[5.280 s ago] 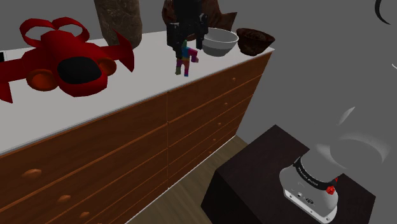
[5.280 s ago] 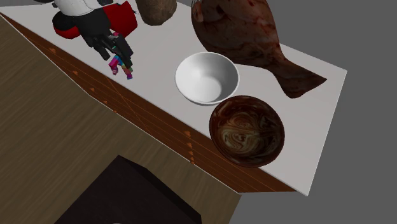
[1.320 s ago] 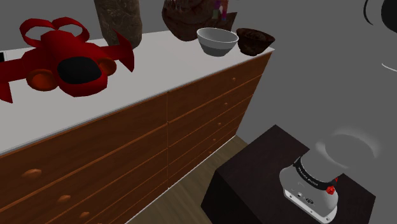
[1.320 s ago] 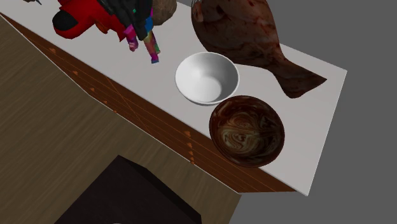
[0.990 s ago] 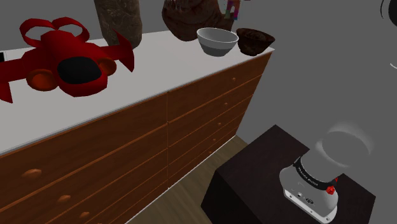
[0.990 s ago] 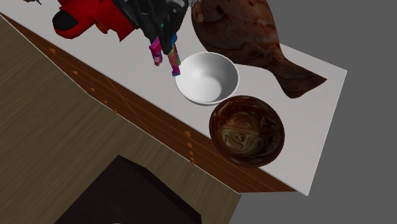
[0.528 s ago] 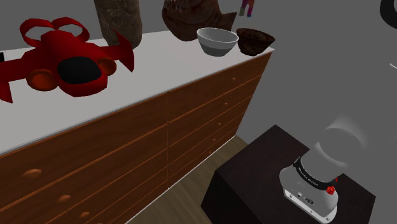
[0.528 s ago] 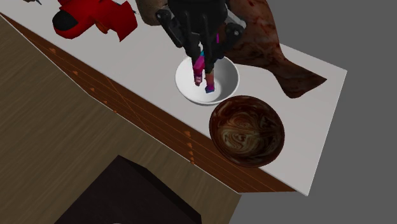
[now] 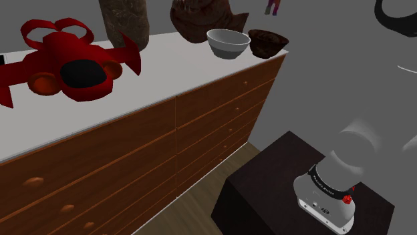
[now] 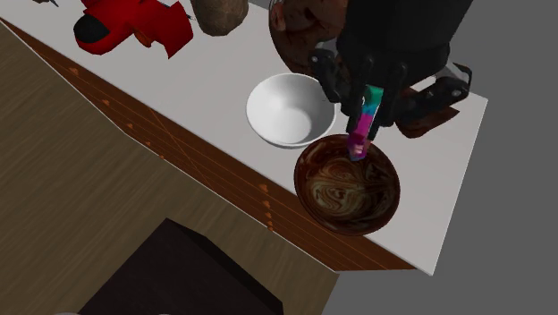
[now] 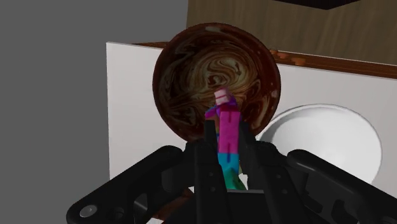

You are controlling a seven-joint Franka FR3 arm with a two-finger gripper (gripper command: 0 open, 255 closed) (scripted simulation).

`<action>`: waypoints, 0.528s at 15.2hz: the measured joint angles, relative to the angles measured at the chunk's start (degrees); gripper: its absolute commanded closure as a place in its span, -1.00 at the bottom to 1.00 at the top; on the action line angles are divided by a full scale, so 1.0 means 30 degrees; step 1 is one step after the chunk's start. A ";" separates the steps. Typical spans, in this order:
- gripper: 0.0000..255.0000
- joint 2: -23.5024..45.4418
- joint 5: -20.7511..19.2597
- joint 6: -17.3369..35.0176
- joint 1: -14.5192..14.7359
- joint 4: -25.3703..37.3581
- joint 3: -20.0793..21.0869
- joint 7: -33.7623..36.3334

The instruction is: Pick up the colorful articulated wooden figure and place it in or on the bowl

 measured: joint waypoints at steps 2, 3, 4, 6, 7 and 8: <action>1.00 0.0308 0.0020 0.0196 -0.0481 0.0203 -0.0299 -0.0742; 1.00 0.0283 0.0049 0.0383 -0.0594 0.0018 -0.0357 -0.0885; 1.00 0.0007 0.0124 0.0731 -0.0667 -0.0602 -0.0375 -0.0887; 1.00 -0.0563 0.0280 0.1606 -0.0804 -0.2033 -0.0413 -0.0866; 1.00 -0.0755 0.0334 0.1950 -0.0853 -0.2566 -0.0431 -0.0860; 1.00 -0.1081 0.0409 0.2355 -0.0889 -0.3297 -0.0436 -0.0806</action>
